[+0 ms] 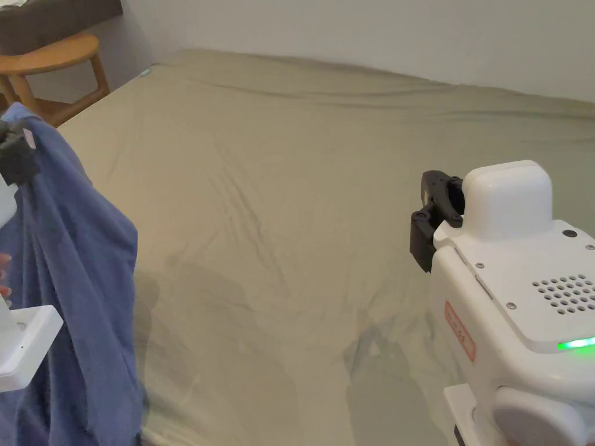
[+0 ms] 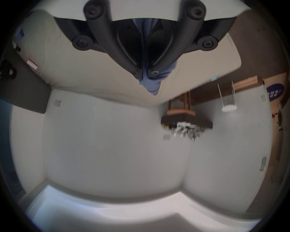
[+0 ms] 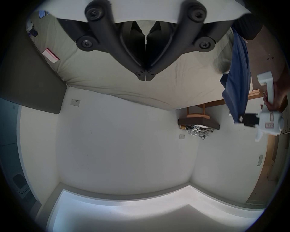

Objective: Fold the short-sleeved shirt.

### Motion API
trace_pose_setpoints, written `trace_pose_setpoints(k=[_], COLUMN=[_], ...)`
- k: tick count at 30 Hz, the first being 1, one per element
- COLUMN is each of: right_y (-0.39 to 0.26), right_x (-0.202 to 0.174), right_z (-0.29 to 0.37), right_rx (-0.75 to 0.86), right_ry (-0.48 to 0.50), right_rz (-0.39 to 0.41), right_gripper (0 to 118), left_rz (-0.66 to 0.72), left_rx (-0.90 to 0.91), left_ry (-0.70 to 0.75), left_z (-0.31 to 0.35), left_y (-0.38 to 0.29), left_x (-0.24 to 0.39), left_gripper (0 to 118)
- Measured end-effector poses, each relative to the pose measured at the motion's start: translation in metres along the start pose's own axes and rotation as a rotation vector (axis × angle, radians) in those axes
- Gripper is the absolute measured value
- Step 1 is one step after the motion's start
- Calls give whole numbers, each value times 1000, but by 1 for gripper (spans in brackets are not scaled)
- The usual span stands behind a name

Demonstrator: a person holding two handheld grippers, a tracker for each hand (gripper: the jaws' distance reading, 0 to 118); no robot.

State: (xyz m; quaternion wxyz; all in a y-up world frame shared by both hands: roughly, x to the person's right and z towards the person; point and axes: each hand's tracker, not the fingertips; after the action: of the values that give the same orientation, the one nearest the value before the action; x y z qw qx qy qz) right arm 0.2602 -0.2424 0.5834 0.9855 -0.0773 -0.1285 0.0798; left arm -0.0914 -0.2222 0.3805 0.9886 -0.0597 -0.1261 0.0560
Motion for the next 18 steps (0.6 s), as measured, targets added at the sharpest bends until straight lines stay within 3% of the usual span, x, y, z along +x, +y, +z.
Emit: trace_pose_setpoints(k=[9, 18], right_y=[12, 10], right_x=[26, 75], right_z=[32, 68], right_rx=[64, 74], right_ry=[-78, -237], right_rz=[-33, -44], right_gripper=[1, 1], left_rz=[-166, -273], left_rx=[261, 337], left_ry=[-121, -365], left_z=[25, -9], left_y=[110, 147], left_x=[67, 183], left_gripper=[3, 3])
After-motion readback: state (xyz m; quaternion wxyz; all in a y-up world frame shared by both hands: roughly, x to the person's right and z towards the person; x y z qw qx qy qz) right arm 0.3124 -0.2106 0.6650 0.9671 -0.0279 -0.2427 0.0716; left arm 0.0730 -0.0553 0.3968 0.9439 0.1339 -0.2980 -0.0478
